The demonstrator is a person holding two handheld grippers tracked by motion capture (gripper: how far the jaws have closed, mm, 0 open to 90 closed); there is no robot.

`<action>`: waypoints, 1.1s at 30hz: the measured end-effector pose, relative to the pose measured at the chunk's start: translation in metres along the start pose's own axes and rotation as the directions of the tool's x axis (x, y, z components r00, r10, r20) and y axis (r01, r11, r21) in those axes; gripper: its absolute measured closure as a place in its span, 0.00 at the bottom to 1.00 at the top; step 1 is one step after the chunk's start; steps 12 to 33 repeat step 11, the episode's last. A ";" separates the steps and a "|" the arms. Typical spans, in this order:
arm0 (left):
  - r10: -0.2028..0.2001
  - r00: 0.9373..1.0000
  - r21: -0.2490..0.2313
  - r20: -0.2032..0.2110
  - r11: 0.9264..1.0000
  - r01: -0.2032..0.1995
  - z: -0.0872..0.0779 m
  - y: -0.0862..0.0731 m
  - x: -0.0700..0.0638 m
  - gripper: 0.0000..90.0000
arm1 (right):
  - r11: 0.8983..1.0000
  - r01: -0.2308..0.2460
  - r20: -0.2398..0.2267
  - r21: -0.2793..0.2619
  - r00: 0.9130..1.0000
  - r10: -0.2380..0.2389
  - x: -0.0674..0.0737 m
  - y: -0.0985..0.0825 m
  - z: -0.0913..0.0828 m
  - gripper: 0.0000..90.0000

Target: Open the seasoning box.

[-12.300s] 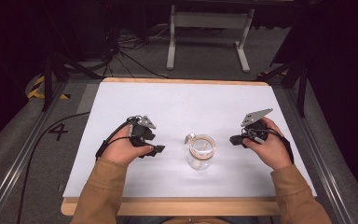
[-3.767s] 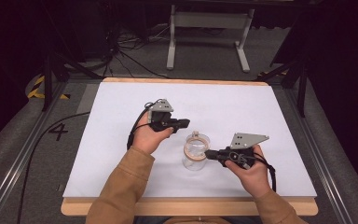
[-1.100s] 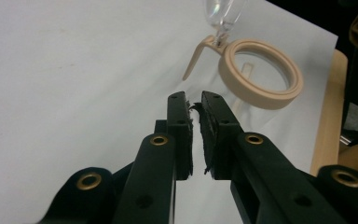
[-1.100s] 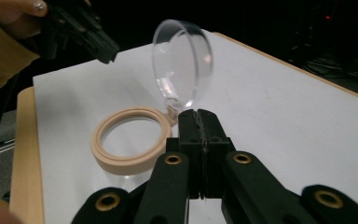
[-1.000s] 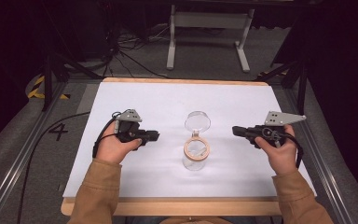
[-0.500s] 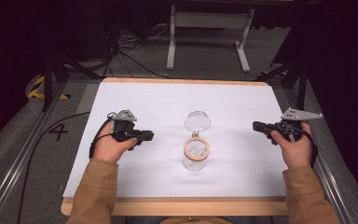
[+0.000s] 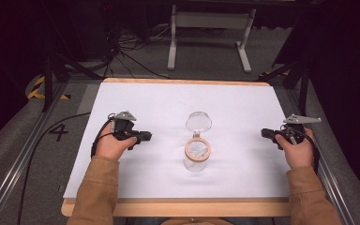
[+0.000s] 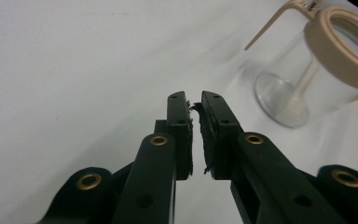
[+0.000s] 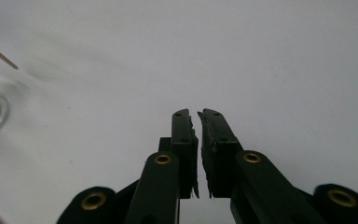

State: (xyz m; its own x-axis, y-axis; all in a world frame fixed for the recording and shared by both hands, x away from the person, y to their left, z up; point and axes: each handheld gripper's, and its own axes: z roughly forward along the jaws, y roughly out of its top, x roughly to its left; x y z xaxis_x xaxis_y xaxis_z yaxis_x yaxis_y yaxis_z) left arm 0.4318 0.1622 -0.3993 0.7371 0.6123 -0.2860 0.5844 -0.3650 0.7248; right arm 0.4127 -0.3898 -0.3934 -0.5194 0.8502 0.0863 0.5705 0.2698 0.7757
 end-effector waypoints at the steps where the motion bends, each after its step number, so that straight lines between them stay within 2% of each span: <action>1: -0.008 1.000 0.009 0.000 1.000 0.008 0.001 0.000 0.000 0.91 | 1.000 -0.005 0.001 0.009 1.000 0.005 -0.001 -0.002 0.002 0.94; 4: -0.011 1.000 0.028 -0.011 1.000 0.011 0.005 -0.002 0.003 0.90 | 0.999 -0.008 0.008 0.050 1.000 0.008 -0.002 -0.008 0.012 0.94; 8: -0.026 1.000 0.030 -0.006 0.999 0.026 0.008 -0.005 0.006 0.90 | 0.996 -0.002 -0.002 0.090 1.000 0.003 0.000 -0.012 0.022 0.92; 11: -0.033 0.999 0.036 -0.019 0.999 0.034 0.010 -0.006 0.009 0.87 | 0.996 -0.002 -0.011 0.085 1.000 0.002 0.003 -0.012 0.026 0.85; 33: -0.033 0.999 0.036 -0.019 0.999 0.034 0.010 -0.006 0.009 0.87 | 0.996 -0.002 -0.011 0.085 1.000 0.002 0.003 -0.012 0.026 0.85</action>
